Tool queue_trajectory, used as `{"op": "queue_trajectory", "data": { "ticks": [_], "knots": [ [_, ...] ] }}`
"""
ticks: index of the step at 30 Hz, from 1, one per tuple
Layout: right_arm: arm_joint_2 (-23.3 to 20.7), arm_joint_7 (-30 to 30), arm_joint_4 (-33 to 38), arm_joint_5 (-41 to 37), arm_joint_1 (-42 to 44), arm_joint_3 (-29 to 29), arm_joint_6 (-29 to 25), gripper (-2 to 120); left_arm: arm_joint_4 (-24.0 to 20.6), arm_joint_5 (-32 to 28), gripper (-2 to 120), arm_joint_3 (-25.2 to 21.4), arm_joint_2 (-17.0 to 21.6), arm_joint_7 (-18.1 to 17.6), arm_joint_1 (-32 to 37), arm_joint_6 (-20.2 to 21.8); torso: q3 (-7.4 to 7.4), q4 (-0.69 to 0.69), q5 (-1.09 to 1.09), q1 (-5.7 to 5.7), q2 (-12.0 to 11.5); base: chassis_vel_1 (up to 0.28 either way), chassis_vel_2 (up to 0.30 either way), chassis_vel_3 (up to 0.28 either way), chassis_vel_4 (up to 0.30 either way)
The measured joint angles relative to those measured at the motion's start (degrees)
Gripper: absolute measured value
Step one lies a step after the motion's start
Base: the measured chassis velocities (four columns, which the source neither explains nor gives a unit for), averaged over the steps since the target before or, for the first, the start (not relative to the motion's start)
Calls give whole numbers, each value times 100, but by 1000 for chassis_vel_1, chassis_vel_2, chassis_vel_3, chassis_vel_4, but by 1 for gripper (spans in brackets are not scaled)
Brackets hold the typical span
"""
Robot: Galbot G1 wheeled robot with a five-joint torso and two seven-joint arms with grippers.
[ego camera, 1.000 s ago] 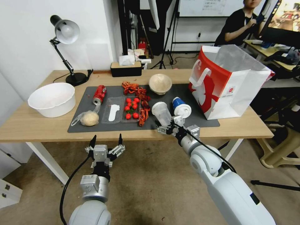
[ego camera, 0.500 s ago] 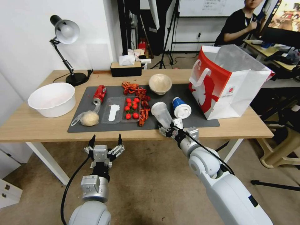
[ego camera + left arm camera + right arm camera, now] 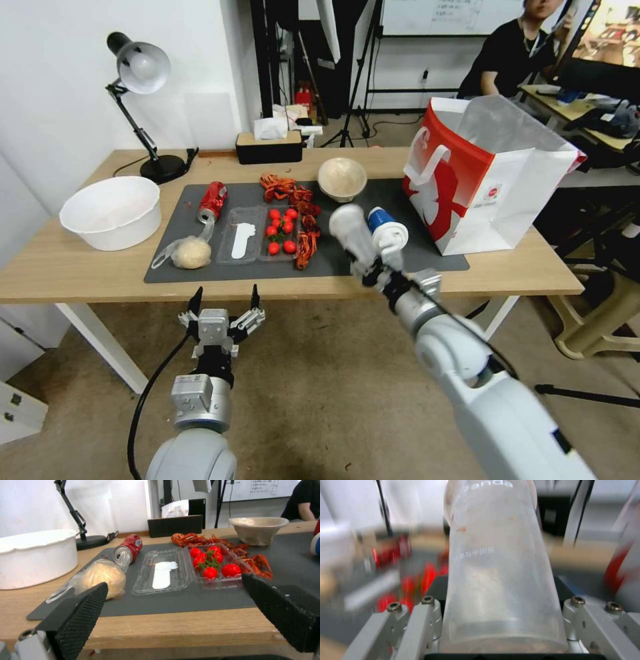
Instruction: Pick up the trash from the table and place it into the takeout bag.
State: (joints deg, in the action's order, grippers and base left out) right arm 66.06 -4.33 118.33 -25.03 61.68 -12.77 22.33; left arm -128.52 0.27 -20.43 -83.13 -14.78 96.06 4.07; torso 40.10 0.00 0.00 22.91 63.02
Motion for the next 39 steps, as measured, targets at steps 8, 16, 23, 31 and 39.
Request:
{"op": "queue_trajectory", "data": {
  "ticks": [8, 16, 23, 31, 39],
  "knots": [
    [-922, -407, 518, -859, -737, -756, -229, 45, -57, 10, 100, 17, -15, 3, 45, -1, 0, 0, 1, 0, 0, 0, 0, 0, 0],
    [-1647, -727, 5, -1452, -1345, -946, -350, 45, -69, -3, 100, -1, -15, 6, 36, -1, 1, 1, 5, 0, 0, 0, 0, 0, 0],
    [-2182, -976, -676, -1976, -2035, -1027, -346, 45, -117, -11, 100, -2, -13, 11, 36, 17, 1, 0, 2, 1, 0, 0, 0, 0, 0],
    [-2480, -1207, -1378, -2398, -2557, -981, -81, 78, -127, -29, 100, 7, 2, 13, 68, 13, 1, 0, 0, 1, 0, 0, 0, 0, 0],
    [-2425, -1238, -1632, -2414, -2505, -920, -41, 100, -152, -183, 100, -12, 72, 13, -15, 18, 0, 0, 0, 0, 0, 0, 0, 0, 0]
  ]
}}
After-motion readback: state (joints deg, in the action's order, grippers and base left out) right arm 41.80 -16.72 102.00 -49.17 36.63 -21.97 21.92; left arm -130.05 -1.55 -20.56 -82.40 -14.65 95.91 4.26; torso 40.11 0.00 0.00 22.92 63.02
